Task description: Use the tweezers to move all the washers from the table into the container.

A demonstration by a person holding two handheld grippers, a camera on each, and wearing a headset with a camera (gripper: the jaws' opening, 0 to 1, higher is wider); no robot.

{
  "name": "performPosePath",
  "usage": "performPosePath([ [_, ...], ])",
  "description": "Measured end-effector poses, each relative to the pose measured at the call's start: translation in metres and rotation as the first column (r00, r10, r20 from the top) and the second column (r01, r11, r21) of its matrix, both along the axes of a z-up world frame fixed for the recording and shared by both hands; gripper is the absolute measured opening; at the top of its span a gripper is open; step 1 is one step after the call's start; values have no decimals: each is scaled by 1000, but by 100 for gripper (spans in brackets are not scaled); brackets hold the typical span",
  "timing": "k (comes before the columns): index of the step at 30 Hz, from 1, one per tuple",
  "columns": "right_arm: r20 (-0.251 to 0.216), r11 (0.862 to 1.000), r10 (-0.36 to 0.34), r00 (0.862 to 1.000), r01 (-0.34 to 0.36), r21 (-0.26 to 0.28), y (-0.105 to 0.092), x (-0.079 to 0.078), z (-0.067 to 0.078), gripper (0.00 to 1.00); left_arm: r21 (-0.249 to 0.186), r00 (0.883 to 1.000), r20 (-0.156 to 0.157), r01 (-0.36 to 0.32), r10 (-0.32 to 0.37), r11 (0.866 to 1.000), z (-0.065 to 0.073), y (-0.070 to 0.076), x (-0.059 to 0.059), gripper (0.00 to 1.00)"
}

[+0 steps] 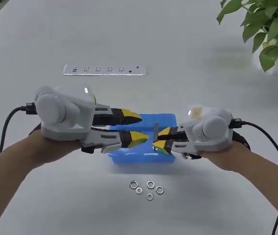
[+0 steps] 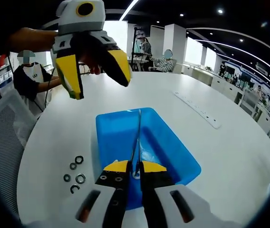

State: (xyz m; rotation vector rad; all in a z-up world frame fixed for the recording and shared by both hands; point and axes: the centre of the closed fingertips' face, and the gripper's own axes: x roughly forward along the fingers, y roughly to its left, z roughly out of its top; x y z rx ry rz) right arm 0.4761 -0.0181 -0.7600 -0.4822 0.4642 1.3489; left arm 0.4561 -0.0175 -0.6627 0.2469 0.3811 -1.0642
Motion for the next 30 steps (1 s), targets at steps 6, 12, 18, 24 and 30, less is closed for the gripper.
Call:
performPosePath([
  [6, 5, 1000, 8, 1000, -8, -6, -1, 0, 0, 9, 24, 999, 7, 41, -41, 999, -4, -9, 8, 23],
  [12, 12, 999, 28, 1000, -28, -17, -1, 0, -1, 9, 56, 995, 1, 101, -102, 993, -7, -15, 13, 19],
  [18, 8, 1000, 26, 1000, -26, -12, 0, 0, -1, 9, 92, 988, -5, 157, -157, 983, -12, -18, 16, 15],
  [24, 13, 999, 44, 999, -44, -13, 0, -1, -1, 9, 118, 979, -16, 202, -202, 972, -15, -23, 16, 12],
  [30, 13, 997, 70, 997, -69, -14, -1, -3, -1, 10, 131, 975, -24, 222, -221, 966, -18, -22, 16, 7],
])
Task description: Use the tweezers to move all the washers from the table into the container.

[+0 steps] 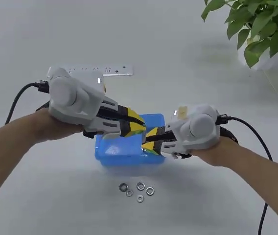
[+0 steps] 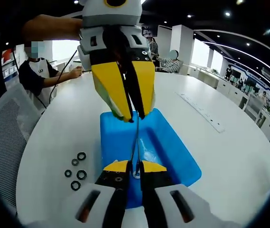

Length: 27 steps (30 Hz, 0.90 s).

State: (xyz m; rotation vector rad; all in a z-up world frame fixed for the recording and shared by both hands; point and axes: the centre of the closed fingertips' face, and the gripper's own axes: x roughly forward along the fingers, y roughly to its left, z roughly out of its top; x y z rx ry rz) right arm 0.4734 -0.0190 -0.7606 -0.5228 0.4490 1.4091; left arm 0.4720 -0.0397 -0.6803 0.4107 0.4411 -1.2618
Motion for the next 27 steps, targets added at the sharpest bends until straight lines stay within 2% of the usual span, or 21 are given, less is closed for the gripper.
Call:
performPosePath([
  [12, 14, 999, 53, 998, -53, -13, 1, -2, -1, 10, 7, 999, -23, 47, -46, 999, -1, -2, -5, 6],
  [22, 14, 996, 81, 997, -80, -28, 1, -3, -2, 10, 22, 995, -22, 97, -97, 995, -3, -8, -5, 6],
  [27, 24, 996, 78, 997, -78, -34, 1, -2, -2, 10, 31, 996, -10, 88, -87, 996, -3, -8, -2, 5],
])
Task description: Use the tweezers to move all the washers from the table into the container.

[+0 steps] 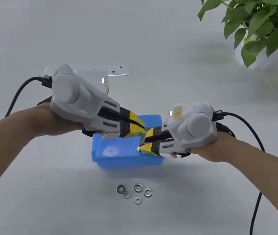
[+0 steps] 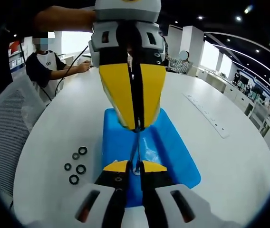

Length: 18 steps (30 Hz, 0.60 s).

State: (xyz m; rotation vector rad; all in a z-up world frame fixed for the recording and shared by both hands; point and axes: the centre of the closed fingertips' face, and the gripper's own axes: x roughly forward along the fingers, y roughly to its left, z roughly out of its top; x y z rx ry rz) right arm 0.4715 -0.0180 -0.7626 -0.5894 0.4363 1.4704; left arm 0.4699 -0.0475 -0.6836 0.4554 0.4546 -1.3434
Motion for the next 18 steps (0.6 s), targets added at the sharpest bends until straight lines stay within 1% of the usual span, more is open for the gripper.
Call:
performPosePath([
  [1, 1, 1000, 0, 1000, 0, -2, 0, 0, 0, 10, 1, 1000, -3, 0, 0, 1000, 0, 0, 0, 5],
  [6, 2, 1000, 1, 1000, -1, -5, 1, 0, 0, 11, 6, 1000, 4, -4, 4, 1000, 0, 1, 1, 5],
  [11, -3, 1000, -6, 1000, 6, -2, 1, 0, 1, 12, 4, 1000, 0, -9, 9, 1000, 2, 2, 1, 4],
  [18, -5, 1000, -16, 1000, 16, 9, 0, 0, 7, 12, -2, 1000, -7, -22, 22, 1000, 8, 3, 2, 4],
])
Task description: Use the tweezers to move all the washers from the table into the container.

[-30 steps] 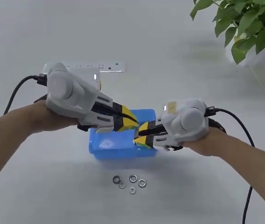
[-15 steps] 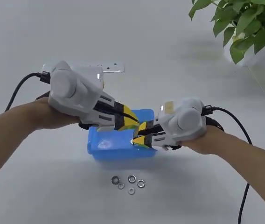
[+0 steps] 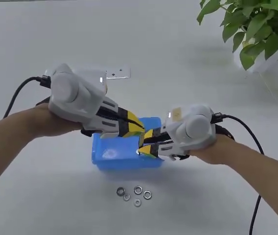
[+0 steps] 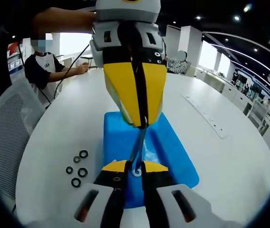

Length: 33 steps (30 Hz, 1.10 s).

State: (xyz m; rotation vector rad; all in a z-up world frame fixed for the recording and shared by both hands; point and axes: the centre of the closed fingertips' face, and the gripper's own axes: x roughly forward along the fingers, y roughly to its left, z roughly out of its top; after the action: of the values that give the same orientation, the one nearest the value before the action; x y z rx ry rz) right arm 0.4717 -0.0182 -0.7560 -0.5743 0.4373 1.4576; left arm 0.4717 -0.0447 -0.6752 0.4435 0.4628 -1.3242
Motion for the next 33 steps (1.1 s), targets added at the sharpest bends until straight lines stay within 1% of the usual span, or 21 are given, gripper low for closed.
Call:
performPosePath([
  [2, 0, 1000, -2, 1000, 2, 3, 0, 0, 3, 12, -2, 1000, -10, -8, 8, 1000, 3, 0, 0, 4],
  [6, -1, 1000, -9, 1000, 9, 12, -1, -1, 8, 13, -8, 1000, -11, -17, 17, 1000, 9, 0, 0, 4],
  [13, 4, 1000, -16, 1000, 16, 23, 0, -4, 15, 14, -20, 1000, -7, -30, 29, 999, 19, 1, -2, 4],
  [20, -6, 999, -26, 1000, 26, 35, 0, -8, 21, 17, -30, 999, -4, -44, 44, 999, 26, 2, -5, 3],
  [28, -10, 998, -48, 999, 49, 43, -5, -11, 28, 22, -42, 999, 0, -54, 54, 998, 34, 4, -8, 3],
  [33, -12, 996, -73, 997, 73, 53, -12, -14, 35, 26, -53, 998, 3, -57, 57, 997, 41, 4, -12, 3],
])
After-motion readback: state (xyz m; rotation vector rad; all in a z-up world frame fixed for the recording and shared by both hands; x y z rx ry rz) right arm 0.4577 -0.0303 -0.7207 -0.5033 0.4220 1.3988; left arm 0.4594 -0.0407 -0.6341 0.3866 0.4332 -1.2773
